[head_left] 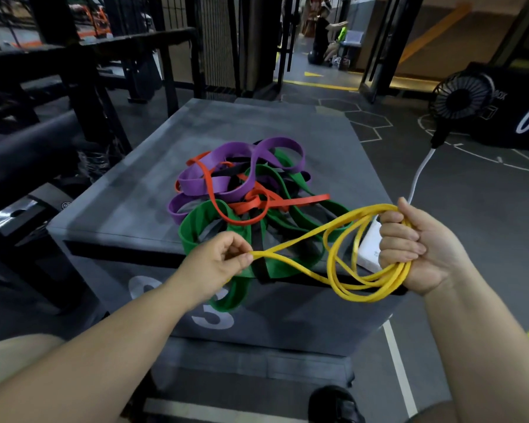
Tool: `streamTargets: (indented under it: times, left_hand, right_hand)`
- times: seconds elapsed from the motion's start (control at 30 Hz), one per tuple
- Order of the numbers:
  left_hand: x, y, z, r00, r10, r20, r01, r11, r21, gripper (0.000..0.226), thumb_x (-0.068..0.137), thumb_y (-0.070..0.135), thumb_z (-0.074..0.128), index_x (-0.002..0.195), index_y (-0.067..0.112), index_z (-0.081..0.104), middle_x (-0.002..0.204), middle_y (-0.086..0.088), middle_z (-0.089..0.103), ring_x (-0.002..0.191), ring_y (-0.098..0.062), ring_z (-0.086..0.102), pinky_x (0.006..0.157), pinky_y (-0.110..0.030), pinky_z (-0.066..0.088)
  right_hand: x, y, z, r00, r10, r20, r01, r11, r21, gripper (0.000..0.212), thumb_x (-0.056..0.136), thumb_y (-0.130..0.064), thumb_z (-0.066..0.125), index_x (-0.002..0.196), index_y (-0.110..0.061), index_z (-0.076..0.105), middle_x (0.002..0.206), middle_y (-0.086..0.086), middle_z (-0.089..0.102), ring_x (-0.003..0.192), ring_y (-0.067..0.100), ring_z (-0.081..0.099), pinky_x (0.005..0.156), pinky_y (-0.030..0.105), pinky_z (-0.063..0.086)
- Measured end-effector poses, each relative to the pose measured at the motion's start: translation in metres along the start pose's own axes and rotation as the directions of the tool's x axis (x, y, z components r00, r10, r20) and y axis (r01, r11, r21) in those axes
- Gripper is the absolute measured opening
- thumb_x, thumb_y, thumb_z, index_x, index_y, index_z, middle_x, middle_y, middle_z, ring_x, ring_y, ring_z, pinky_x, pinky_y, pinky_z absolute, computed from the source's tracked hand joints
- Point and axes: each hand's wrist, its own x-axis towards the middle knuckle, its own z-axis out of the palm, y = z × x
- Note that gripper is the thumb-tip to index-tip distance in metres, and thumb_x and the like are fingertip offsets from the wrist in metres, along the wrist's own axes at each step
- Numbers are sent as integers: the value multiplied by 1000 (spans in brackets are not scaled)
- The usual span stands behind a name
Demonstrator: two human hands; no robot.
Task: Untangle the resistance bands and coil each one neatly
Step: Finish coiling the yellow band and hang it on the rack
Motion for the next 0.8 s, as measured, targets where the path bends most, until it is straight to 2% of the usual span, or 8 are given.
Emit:
streamTargets:
  times: [0.1, 0.3, 0.4, 0.5, 0.57, 0.67, 0.73, 0.8]
  left_hand:
    - [0, -1, -5, 999, 40, -34, -39, 999, 38, 20, 85, 2, 68, 81, 20, 60, 75, 4, 61, 74, -12, 56, 69, -25, 48]
    - [-1, 5, -10, 998, 19, -67, -18, 1000, 16, 26, 84, 0, 68, 91, 25, 66, 76, 6, 50, 71, -7, 48, 69, -20, 44]
    - [-3, 5, -9, 998, -59, 22, 58, 998, 15, 18, 88, 7, 66, 89, 25, 69, 71, 10, 56, 68, -9, 51, 68, -24, 46]
    - [-6, 5, -8, 982, -171, 78, 169, 985, 28, 13, 93, 18, 60, 81, 15, 63, 68, 5, 56, 70, -14, 50, 74, -33, 45]
    - [-6, 8, -6, 967, -238, 86, 250, 951, -184, 17, 97, 16, 52, 80, 10, 54, 71, -1, 57, 72, -17, 53, 80, -37, 48]
    - [-5, 19, -8, 959, -271, 89, 262, 716, -647, 16, 95, 12, 49, 79, 9, 50, 68, -3, 60, 73, -16, 65, 84, -36, 54]
    - [-4, 23, -11, 964, -258, 66, 210, 583, -785, 15, 91, 13, 51, 76, 12, 49, 59, 1, 56, 67, -14, 66, 79, -34, 58]
    - [-3, 25, -12, 968, -247, 48, 182, 553, -813, 19, 90, 14, 52, 72, 15, 46, 52, 5, 44, 52, -9, 54, 70, -30, 60]
  right_hand:
    - [-3, 1, 8, 979, -114, -167, 106, 993, -57, 35, 90, -40, 57, 64, -16, 56, 48, -13, 22, 36, 3, 18, 30, 16, 31]
    - [-7, -8, -4, 995, -74, -69, 77, 996, 54, 40, 98, -39, 49, 71, -11, 61, 52, -11, 28, 42, 4, 26, 40, 21, 38]
    - [-8, -5, 9, 925, -233, -301, 211, 972, -104, 28, 76, -36, 66, 59, -19, 52, 52, -14, 15, 39, 2, 13, 31, 14, 28]
    - [-9, 1, 20, 872, -314, -375, 269, 948, -168, 27, 64, -35, 70, 56, -21, 49, 46, -13, 15, 39, 3, 10, 29, 13, 25]
    - [-11, 1, 21, 855, -336, -394, 292, 941, -169, 31, 78, -37, 63, 56, -21, 48, 41, -11, 23, 39, 3, 9, 31, 13, 25]
    - [-12, 1, 20, 814, -380, -440, 344, 925, -162, 44, 96, -43, 45, 58, -21, 46, 40, -10, 25, 30, 6, 17, 32, 12, 24]
    - [-12, 1, 21, 805, -400, -438, 378, 915, -141, 45, 97, -43, 44, 59, -21, 46, 40, -10, 24, 27, 8, 24, 33, 12, 23]
    - [-13, 2, 22, 814, -402, -419, 387, 914, -124, 45, 97, -43, 44, 58, -21, 46, 40, -10, 25, 27, 8, 26, 33, 11, 22]
